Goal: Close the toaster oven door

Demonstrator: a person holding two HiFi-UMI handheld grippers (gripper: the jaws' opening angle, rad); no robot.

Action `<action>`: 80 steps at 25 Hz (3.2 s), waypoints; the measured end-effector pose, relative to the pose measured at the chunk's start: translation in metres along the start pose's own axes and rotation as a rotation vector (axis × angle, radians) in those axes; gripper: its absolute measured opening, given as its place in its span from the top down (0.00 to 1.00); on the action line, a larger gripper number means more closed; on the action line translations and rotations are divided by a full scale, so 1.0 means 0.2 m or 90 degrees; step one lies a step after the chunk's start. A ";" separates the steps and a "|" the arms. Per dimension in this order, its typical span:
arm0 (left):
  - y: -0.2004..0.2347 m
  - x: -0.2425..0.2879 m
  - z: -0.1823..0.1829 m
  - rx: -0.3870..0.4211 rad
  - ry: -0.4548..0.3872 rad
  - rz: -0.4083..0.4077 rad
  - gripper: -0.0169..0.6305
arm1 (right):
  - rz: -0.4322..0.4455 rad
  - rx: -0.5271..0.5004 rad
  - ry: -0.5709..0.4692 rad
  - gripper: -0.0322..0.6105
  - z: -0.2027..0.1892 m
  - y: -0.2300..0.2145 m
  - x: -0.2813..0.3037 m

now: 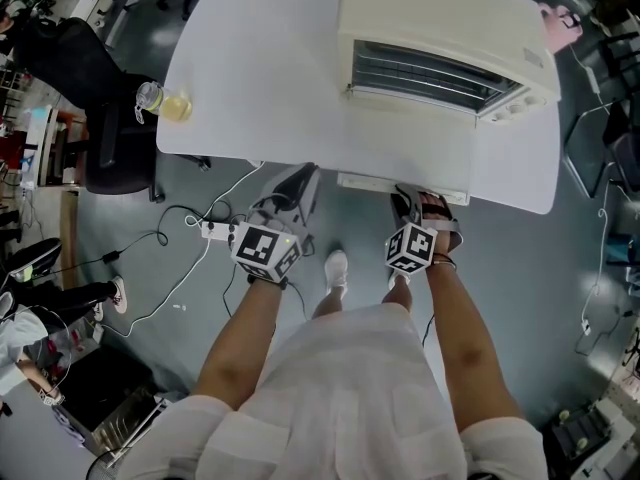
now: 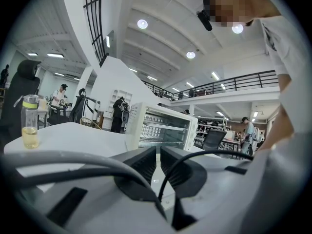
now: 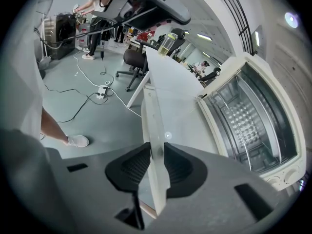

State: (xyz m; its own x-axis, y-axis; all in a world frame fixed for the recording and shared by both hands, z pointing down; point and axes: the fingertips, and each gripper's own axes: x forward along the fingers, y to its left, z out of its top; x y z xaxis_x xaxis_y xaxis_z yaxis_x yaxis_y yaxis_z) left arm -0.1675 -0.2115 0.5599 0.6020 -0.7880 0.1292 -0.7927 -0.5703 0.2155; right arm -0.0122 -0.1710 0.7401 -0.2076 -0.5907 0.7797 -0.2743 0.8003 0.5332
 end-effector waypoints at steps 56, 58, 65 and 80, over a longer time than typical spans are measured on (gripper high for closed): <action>0.01 -0.01 0.52 0.040 -0.082 0.018 0.93 | -0.177 0.041 -0.046 0.88 0.33 -0.80 -0.58; 0.01 0.01 0.53 0.041 -0.081 0.019 0.93 | -0.181 0.043 -0.046 0.88 0.33 -0.84 -0.58; 0.04 0.04 0.55 0.046 -0.080 0.021 0.93 | -0.192 0.041 -0.049 0.88 0.35 -0.90 -0.58; 0.08 0.14 0.65 0.058 -0.091 0.023 0.93 | -0.220 0.042 -0.059 0.87 0.38 -1.10 -0.57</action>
State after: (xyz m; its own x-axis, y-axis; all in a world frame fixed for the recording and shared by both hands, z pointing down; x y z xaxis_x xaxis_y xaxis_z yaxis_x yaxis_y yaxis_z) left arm -0.1751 -0.2721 0.4417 0.5586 -0.8294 -0.0049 -0.8228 -0.5548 0.1233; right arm 0.0010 -0.2882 0.5088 -0.1762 -0.8340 0.5228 -0.4030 0.5457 0.7347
